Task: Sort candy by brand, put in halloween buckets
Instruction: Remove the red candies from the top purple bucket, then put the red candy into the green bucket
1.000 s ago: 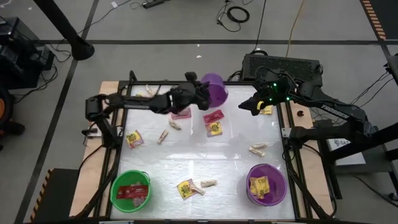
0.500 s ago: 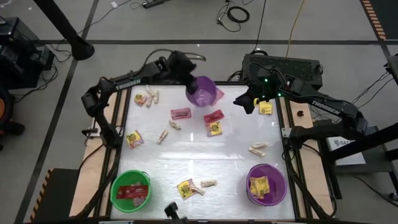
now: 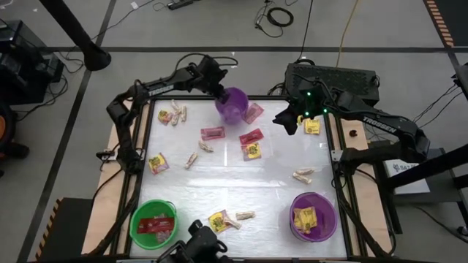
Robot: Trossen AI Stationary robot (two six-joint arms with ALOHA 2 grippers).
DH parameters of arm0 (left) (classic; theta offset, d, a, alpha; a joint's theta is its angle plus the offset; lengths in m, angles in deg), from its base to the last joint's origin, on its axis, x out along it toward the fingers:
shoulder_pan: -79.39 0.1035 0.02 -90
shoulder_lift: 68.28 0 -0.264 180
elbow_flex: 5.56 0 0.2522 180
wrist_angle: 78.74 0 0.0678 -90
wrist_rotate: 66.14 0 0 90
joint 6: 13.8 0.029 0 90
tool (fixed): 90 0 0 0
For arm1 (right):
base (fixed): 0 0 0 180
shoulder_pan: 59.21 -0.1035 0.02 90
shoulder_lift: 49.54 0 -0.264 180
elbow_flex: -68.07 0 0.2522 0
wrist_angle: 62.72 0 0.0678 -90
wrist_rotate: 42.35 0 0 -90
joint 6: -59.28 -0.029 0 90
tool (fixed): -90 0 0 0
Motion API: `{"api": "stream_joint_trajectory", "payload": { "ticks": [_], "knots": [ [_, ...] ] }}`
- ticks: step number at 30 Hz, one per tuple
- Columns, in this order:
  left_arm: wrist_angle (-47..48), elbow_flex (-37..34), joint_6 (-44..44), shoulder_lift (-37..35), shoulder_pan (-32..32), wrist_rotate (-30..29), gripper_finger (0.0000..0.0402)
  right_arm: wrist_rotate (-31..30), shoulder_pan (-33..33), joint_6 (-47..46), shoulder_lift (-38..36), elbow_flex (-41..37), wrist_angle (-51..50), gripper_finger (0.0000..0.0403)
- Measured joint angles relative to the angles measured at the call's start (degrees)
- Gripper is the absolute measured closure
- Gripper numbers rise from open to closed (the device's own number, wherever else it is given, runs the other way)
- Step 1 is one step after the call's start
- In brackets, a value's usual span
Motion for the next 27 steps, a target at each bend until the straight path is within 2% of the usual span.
{"api": "stream_joint_trajectory", "payload": {
  "ticks": [9,19,27],
  "knots": [
    [-2.0,-0.1,0.8,2.6,0.0,-1.8,0.0392,0.0,0.0,0.6,0.0,0.0,0.0,0.0266],
    [-2.3,-0.1,0.9,2.3,-0.6,-1.6,0.0300,0.0,0.0,1.0,0.0,0.0,0.0,0.0266],
    [0.7,2.8,2.8,0.8,-0.2,-1.7,0.0264,0.0,0.0,0.8,0.0,0.0,0.0,0.0266]
  ]
}}
